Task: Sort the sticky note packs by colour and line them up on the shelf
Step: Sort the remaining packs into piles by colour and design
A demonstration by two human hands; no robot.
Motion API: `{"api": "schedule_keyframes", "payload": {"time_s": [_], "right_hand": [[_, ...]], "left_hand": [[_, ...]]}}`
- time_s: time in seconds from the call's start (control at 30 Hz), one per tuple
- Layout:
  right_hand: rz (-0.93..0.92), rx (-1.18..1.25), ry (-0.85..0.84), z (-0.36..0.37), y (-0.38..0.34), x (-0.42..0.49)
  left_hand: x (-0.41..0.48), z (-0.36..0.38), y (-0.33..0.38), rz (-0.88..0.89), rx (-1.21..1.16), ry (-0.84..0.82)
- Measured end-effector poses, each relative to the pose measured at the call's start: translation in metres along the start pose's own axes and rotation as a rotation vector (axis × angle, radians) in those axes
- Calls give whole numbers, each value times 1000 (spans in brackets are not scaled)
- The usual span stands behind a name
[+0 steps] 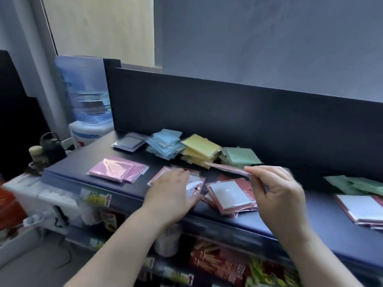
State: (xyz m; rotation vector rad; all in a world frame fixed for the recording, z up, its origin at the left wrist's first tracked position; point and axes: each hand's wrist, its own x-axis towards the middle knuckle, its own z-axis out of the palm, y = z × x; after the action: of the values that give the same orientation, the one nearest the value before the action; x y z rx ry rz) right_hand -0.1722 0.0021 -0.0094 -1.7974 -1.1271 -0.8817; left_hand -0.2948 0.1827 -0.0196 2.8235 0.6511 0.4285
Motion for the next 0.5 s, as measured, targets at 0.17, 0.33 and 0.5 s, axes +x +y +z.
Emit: {"api": "schedule_keyframes", "payload": {"time_s": [0.17, 0.33, 0.5], "right_hand": [[26, 85, -82, 55, -43, 4], [92, 224, -233, 91, -60, 5], [197, 115, -621, 105, -59, -6]], "left_hand": [[-14, -20, -69, -101, -8, -8], [-26, -25, -111, -142, -67, -20], [-30, -25, -129, -142, -110, -2]]}}
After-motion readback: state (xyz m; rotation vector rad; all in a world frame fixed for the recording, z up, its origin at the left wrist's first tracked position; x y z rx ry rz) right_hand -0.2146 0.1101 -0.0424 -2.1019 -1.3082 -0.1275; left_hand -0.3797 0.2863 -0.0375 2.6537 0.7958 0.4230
